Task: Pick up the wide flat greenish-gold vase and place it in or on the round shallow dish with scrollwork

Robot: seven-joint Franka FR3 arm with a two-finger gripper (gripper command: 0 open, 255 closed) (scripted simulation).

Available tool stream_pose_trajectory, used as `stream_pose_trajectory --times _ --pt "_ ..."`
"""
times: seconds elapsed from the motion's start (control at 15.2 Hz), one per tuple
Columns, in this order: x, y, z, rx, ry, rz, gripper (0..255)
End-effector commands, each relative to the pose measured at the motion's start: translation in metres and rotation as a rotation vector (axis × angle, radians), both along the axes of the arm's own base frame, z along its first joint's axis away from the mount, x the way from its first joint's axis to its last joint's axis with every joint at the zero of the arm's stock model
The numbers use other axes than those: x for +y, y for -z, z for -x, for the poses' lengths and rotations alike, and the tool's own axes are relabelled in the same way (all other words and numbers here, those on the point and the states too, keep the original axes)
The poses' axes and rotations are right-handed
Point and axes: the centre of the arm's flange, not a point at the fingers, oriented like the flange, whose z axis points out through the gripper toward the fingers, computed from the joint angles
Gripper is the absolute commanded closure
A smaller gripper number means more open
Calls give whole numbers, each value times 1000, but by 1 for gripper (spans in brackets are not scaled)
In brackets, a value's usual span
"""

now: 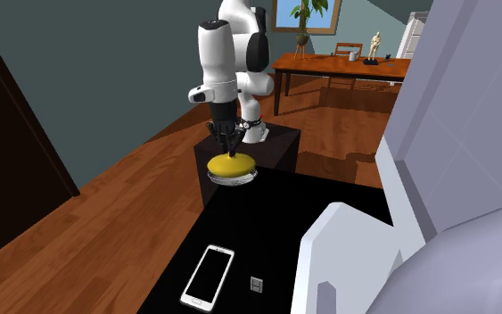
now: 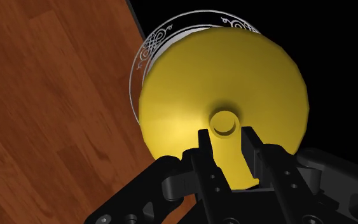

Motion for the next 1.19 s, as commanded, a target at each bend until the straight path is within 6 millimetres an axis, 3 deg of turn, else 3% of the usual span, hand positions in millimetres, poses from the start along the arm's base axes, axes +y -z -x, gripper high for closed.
stream_pose_trajectory --times 0.0,0.13,0.66,0.73,1.06,1.12 --pt "0 10 0 -1 0 0 255" --pt "0 19 0 -1 0 0 255" --pt "0 19 0 -1 0 0 255" --pt "0 19 -1 -1 0 0 0" --pt "0 19 -1 -1 0 0 0" --pt "0 6 0 -1 0 0 0"
